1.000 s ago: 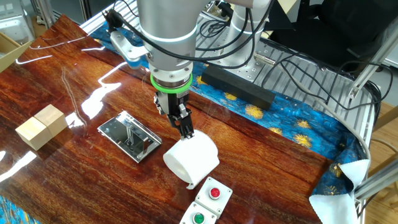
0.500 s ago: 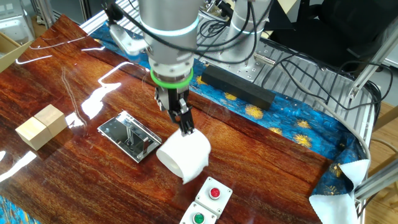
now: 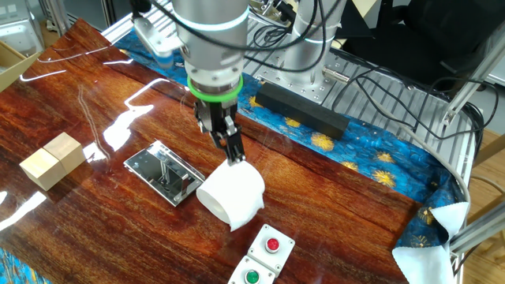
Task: Take the roll of paper down from the shelf
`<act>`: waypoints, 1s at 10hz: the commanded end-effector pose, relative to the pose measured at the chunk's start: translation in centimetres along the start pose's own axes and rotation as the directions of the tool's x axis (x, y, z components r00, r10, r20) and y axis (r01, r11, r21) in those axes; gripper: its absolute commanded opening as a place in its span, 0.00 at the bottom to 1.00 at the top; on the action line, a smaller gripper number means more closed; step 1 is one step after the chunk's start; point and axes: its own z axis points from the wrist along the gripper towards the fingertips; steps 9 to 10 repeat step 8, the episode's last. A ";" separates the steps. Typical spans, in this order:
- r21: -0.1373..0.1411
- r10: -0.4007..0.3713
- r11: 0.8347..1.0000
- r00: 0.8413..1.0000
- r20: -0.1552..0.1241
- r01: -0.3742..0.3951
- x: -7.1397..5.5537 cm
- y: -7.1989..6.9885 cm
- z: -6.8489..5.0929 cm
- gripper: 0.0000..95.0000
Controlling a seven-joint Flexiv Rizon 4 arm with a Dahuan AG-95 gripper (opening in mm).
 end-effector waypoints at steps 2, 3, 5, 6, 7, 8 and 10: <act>0.002 -0.031 1.000 1.000 -0.001 0.031 -0.1 -1.9 -0.6 1.00; -0.003 -0.038 0.999 0.999 -0.008 0.038 -0.1 -2.7 -0.9 1.00; -0.022 -0.067 0.998 0.997 -0.023 0.067 -0.2 -5.2 -1.0 1.00; -0.033 -0.073 0.997 0.997 -0.027 0.072 -0.2 -5.8 -0.9 1.00; -0.040 -0.076 0.996 0.997 -0.029 0.075 -0.1 -6.2 -0.8 1.00; -0.048 -0.077 0.996 0.997 -0.031 0.075 -0.1 -6.7 -0.5 1.00; -0.048 -0.077 0.996 0.997 -0.031 0.075 -0.1 -6.7 -0.5 1.00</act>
